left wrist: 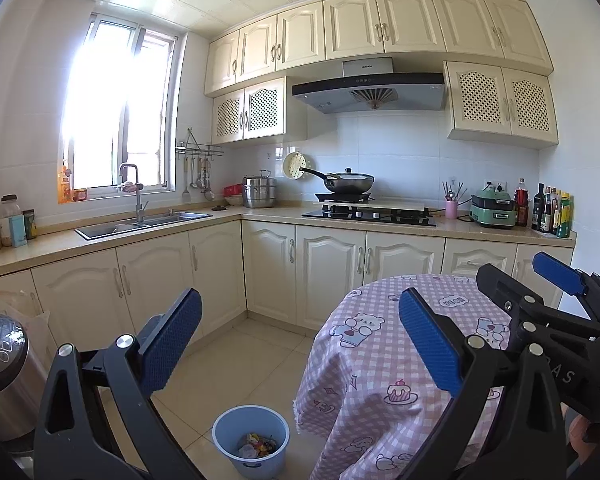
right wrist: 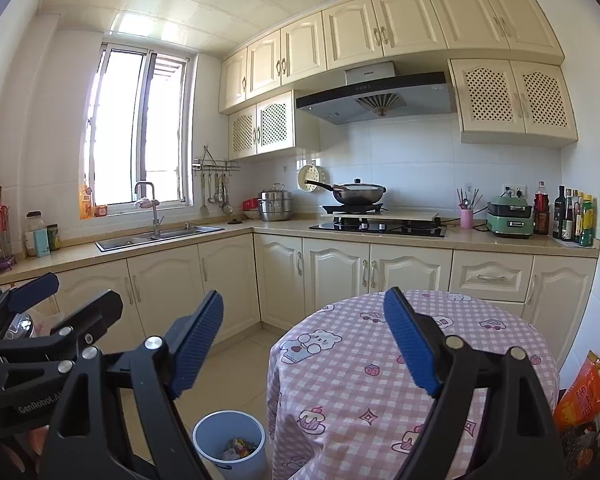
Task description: Collect trash
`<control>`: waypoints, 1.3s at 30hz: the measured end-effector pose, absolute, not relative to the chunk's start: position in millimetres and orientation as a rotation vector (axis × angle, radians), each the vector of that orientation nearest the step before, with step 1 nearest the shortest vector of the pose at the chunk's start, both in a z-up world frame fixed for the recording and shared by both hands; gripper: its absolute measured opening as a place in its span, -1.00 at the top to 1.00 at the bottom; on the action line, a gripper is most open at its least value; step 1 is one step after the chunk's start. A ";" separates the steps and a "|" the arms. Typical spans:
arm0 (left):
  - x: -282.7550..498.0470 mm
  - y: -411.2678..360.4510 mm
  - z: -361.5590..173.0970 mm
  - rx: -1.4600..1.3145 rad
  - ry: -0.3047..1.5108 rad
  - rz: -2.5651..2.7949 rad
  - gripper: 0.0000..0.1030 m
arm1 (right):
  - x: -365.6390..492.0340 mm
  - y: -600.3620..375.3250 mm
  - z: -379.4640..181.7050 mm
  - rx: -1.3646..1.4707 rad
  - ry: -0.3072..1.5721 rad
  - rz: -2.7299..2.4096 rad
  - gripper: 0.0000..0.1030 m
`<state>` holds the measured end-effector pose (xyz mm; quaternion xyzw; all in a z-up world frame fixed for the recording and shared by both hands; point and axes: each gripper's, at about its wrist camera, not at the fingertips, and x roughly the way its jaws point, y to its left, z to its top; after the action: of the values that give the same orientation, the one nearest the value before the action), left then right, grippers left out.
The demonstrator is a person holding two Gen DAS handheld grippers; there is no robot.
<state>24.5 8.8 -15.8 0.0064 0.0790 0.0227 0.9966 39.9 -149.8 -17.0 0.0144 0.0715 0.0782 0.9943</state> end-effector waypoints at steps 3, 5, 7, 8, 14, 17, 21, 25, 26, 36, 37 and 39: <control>24.4 8.2 -16.3 0.013 0.160 0.046 -0.85 | 40.7 -149.8 -17.2 0.031 0.146 0.157 -0.57; 24.9 7.2 -16.3 0.014 0.161 0.046 -0.85 | 41.0 -150.0 -17.8 0.030 0.147 0.156 -0.57; 24.6 7.4 -16.7 0.014 0.163 0.046 -0.85 | 40.6 -150.1 -18.5 0.031 0.146 0.157 -0.57; 24.6 7.6 -16.7 0.014 0.163 0.046 -0.85 | 40.2 -150.3 -18.7 0.030 0.145 0.156 -0.58; 25.0 7.3 -17.6 0.011 0.167 0.045 -0.85 | 39.2 -150.5 -18.9 0.032 0.146 0.154 -0.58; 24.7 6.8 -18.0 0.012 0.169 0.044 -0.85 | 38.5 -150.5 -19.0 0.033 0.147 0.151 -0.58; 24.2 5.1 -18.0 0.013 0.169 0.042 -0.85 | 38.5 -151.0 -18.7 0.033 0.148 0.149 -0.58; 24.6 5.5 -18.0 0.013 0.171 0.042 -0.85 | 38.0 -150.6 -18.5 0.032 0.147 0.148 -0.59; 24.7 6.0 -17.9 0.012 0.171 0.042 -0.85 | 38.0 -150.7 -18.5 0.032 0.147 0.147 -0.59; 24.8 5.4 -18.2 0.013 0.172 0.041 -0.85 | 38.2 -149.6 -18.0 0.028 0.148 0.146 -0.60; 24.9 5.3 -18.2 0.013 0.172 0.041 -0.85 | 38.2 -149.5 -17.9 0.028 0.148 0.146 -0.60; 24.9 5.3 -18.2 0.013 0.173 0.041 -0.85 | 38.4 -149.8 -17.9 0.027 0.147 0.146 -0.60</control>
<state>24.9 5.3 -18.2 0.0065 0.0862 0.0205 0.9960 38.4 -149.8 -17.9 0.0137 0.0735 0.0726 0.9946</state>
